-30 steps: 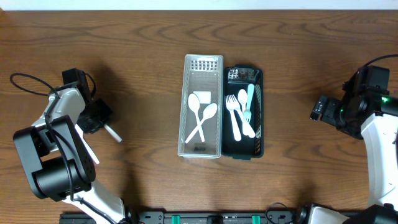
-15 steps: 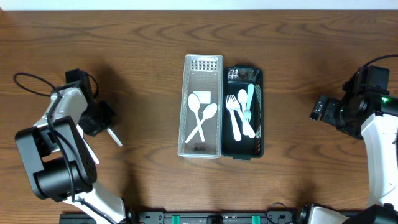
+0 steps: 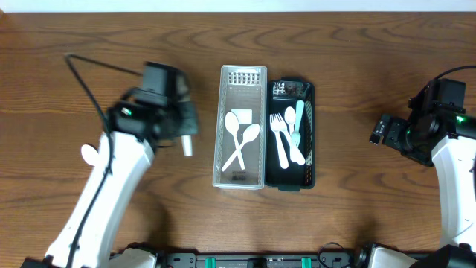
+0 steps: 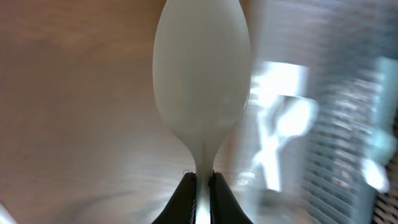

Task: Pack container
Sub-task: 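Carry the spoon into the white caddy and release it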

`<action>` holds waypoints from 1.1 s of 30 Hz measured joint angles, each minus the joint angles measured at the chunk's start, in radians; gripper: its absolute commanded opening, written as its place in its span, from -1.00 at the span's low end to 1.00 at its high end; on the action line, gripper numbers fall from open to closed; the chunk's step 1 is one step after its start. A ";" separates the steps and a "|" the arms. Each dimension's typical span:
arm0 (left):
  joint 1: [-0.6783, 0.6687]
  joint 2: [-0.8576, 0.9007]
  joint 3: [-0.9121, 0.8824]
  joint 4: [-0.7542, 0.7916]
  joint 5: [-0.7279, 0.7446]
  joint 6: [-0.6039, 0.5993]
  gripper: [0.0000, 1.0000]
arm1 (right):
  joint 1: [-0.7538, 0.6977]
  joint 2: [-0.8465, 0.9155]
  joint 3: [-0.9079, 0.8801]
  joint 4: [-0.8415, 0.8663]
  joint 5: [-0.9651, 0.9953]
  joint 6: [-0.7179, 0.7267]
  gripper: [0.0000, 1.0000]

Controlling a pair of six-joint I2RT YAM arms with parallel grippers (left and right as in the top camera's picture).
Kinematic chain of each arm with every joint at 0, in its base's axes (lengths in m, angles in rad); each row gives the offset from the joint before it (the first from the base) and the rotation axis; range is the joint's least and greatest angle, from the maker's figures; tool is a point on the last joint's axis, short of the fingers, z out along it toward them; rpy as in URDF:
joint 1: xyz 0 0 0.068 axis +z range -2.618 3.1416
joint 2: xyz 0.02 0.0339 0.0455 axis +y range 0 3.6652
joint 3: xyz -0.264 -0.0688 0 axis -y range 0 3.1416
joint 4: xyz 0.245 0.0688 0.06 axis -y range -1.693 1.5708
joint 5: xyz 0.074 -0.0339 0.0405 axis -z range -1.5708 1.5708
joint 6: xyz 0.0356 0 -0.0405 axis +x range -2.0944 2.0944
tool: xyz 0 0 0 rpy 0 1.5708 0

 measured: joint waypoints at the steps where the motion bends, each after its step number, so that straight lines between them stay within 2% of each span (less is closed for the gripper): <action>1: -0.042 -0.010 0.002 0.015 0.002 0.001 -0.88 | 0.000 0.000 0.000 0.000 0.000 0.000 0.98; 6: -0.235 0.012 0.003 0.105 0.003 0.004 -0.88 | 0.000 0.000 0.000 0.000 -0.001 0.000 0.99; 11: -0.301 0.136 0.003 0.155 0.003 0.004 -0.88 | 0.000 0.000 0.000 0.000 -0.003 0.000 0.98; 14: -0.303 0.239 0.003 0.166 0.002 0.009 -0.67 | 0.000 0.000 0.000 0.000 -0.008 0.000 0.98; 15: -0.302 0.275 0.003 0.169 0.002 0.007 -0.66 | 0.000 0.000 0.000 -0.001 -0.011 0.000 0.99; 16: -0.302 0.307 0.003 0.171 0.002 0.006 -0.56 | 0.000 0.000 0.000 -0.003 -0.011 0.000 0.98; 18: -0.303 0.354 0.003 0.171 0.002 0.009 -0.24 | 0.000 0.000 0.000 -0.007 -0.012 0.000 0.98; 21: -0.302 0.373 0.003 0.173 0.002 0.011 -0.05 | 0.000 0.000 0.000 -0.008 -0.014 0.000 0.99; 28: -0.288 0.303 0.058 0.059 -0.026 0.039 0.24 | 0.000 0.000 0.000 -0.010 -0.014 0.000 0.98; 33: -0.180 0.117 0.117 -0.023 -0.087 0.049 0.50 | 0.000 0.000 -0.001 -0.010 -0.014 0.000 0.99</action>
